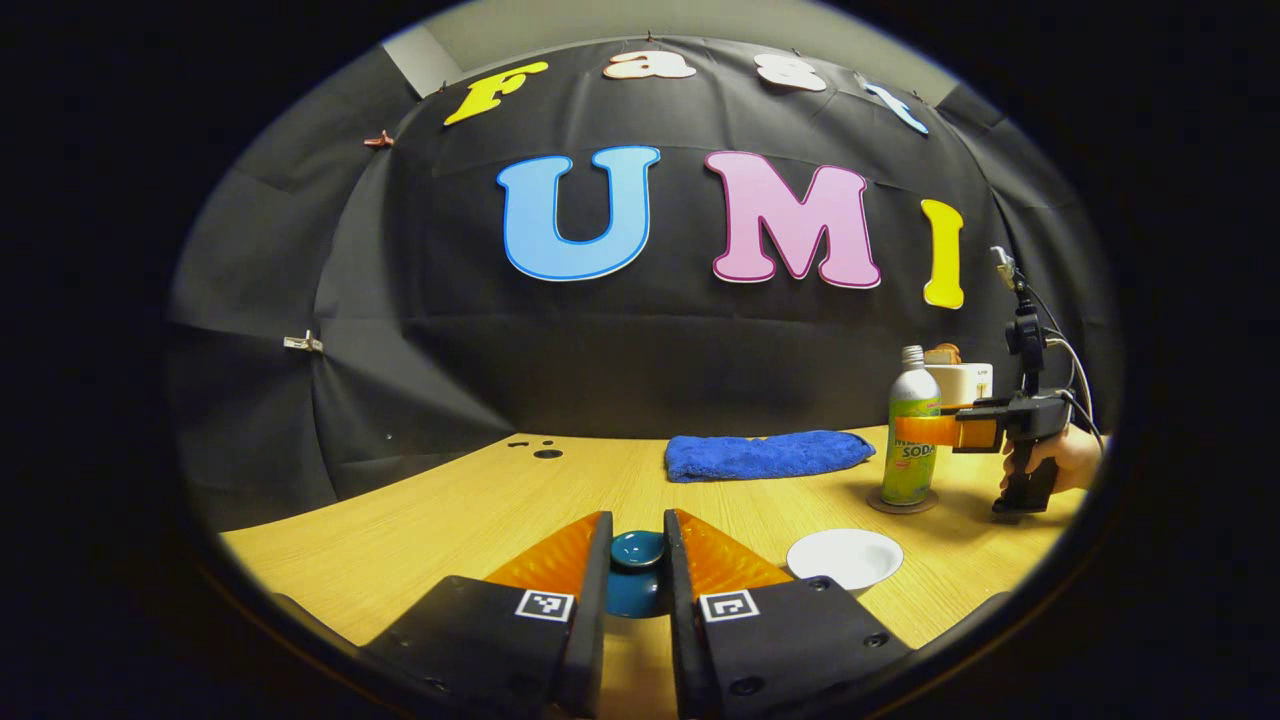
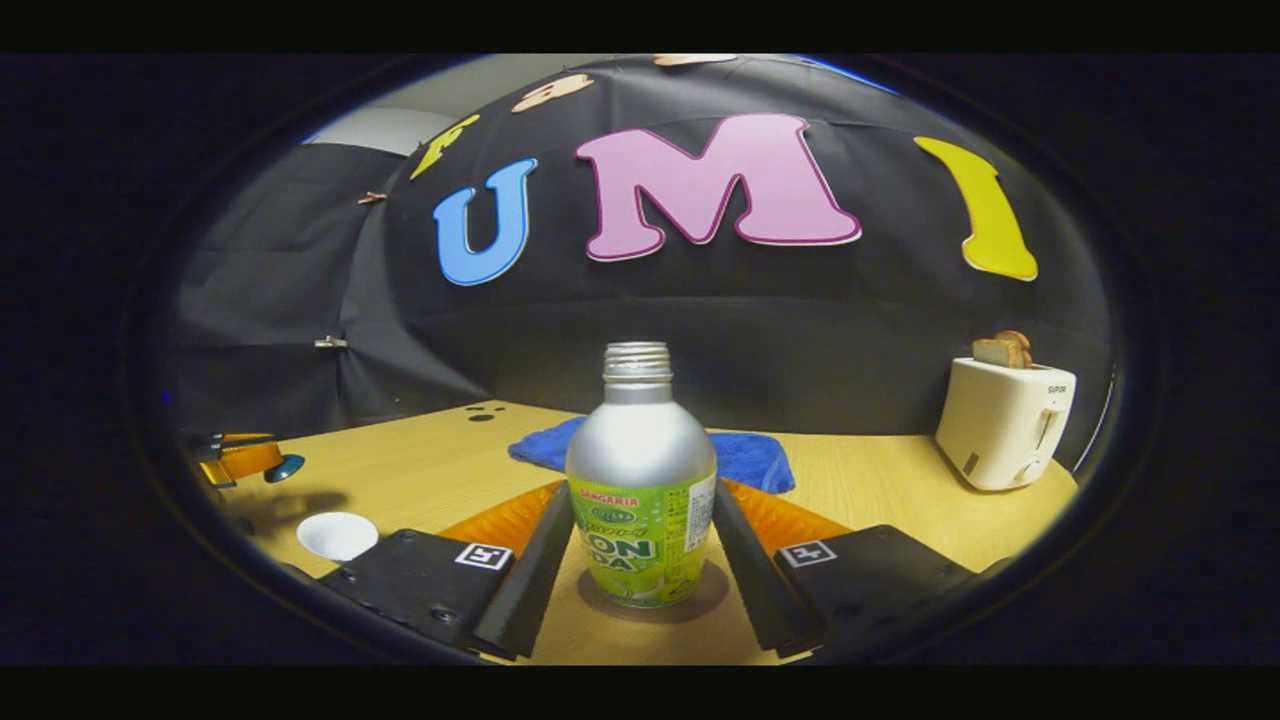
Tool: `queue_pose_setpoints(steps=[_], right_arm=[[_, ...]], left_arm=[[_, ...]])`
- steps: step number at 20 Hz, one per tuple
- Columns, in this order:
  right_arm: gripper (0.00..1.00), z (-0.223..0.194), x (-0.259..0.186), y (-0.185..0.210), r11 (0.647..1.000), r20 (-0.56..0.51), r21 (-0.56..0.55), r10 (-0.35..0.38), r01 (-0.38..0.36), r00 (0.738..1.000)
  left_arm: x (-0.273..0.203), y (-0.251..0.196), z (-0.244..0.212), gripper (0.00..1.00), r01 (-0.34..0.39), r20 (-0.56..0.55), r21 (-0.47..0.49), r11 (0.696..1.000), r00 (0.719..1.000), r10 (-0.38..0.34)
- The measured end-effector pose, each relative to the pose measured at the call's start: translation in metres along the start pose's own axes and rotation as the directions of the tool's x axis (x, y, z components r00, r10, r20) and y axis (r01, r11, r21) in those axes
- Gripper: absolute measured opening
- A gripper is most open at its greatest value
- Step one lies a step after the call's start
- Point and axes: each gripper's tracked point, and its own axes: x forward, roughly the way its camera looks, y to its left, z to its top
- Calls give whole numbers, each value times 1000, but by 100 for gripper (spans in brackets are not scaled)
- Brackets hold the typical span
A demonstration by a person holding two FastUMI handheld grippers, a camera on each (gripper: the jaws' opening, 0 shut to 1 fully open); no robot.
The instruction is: Open the teacup lid with one hand, grasp the water bottle and pour water into the teacup with the other hand; after pouring, place the water bottle on the coaster and then close the teacup lid.
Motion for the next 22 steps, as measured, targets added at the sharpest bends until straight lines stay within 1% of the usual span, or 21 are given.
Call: queue_pose_setpoints(steps=[1,3,4,5,6,9,13,15,16,17,18,19,20,21,22], right_arm=[[82,-9,0,-1,1000,-31,6,1,-1,1000],[93,-26,-1,0,999,-84,41,6,-2,996],[99,-25,-3,1,998,-80,69,9,-4,997],[94,-21,-6,2,996,-65,93,13,-7,998],[99,-20,-8,0,994,-63,113,14,-7,998],[98,-18,-26,-4,992,-36,126,2,3,999],[99,-13,-57,-5,997,18,77,-16,15,1000],[98,-5,-74,2,1000,82,9,-4,4,997],[99,-1,-83,6,999,119,-44,3,2,993],[99,-6,-90,13,1000,103,-23,23,-20,994],[99,-7,-100,18,999,112,-37,28,-24,993],[98,-6,-103,19,999,111,-22,29,-27,993],[98,-7,-107,19,999,114,-31,25,-21,993],[96,-8,-114,18,1000,115,-28,16,-13,993],[98,-7,-120,13,1000,119,-21,-4,7,993]], left_arm=[[0,0,0,32,0,0,0,1000,1000,0],[0,1,1,31,-3,0,0,1000,1000,3],[0,0,1,32,-4,-1,1,1000,1000,4],[0,0,0,32,-4,-1,1,1000,1000,4],[0,-1,1,32,-2,0,1,1000,1000,2],[1,0,0,32,-7,1,0,1000,1000,7],[0,-4,0,32,-5,0,0,1000,1000,5],[1,-7,0,32,-3,1,0,1000,1000,3],[1,-10,0,32,0,1,-1,1000,1000,0],[2,-13,0,32,5,2,-1,1000,1000,-5],[1,-18,0,31,14,2,0,1000,1000,-14],[1,-24,3,32,28,3,1,1000,1000,-28],[1,-31,1,32,46,3,2,999,999,-46],[1,-39,1,32,70,5,1,998,998,-70],[0,-47,2,32,98,8,2,995,995,-98]])
